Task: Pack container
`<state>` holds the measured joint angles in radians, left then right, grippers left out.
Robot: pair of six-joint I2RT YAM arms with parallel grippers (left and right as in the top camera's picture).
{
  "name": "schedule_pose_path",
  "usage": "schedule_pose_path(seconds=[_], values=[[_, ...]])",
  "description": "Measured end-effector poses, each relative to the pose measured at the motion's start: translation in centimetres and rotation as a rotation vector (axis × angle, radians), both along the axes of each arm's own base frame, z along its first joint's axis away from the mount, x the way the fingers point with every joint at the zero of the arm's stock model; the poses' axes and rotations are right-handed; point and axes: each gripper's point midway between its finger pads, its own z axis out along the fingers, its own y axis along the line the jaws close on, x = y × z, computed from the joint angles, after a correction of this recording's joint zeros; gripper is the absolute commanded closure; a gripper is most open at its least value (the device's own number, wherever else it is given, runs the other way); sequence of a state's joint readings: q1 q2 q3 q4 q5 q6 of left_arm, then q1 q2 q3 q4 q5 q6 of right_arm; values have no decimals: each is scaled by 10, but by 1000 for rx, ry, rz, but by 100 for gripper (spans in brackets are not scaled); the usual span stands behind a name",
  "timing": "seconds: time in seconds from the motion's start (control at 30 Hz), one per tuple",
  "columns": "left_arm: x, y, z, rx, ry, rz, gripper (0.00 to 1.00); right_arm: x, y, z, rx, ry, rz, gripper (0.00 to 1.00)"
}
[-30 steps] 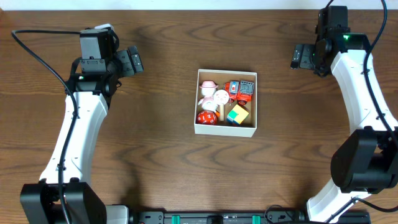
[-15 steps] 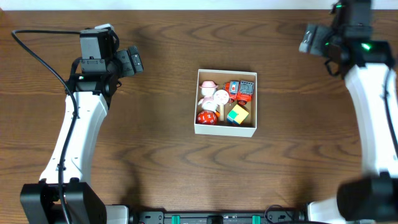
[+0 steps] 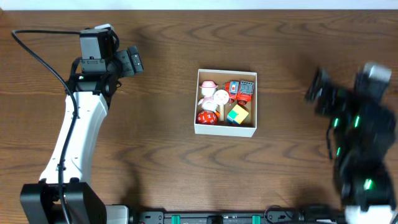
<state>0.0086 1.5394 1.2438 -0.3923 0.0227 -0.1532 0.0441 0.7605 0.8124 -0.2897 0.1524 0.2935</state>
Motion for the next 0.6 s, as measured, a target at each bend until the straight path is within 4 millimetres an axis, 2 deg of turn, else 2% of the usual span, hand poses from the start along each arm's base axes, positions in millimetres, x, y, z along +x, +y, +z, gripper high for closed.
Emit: schedule_pose_path(seconds=[0.13,0.3,0.6], values=[[0,0,0,0,1,0,2,-35,-2,-32,6,-75,-2,1],[0,0,0,0,1,0,2,-63,-3,-59,10,-154,-2,1],[0,0,0,0,0,0,2,-73,-4,-101,-10,-173,1,1]])
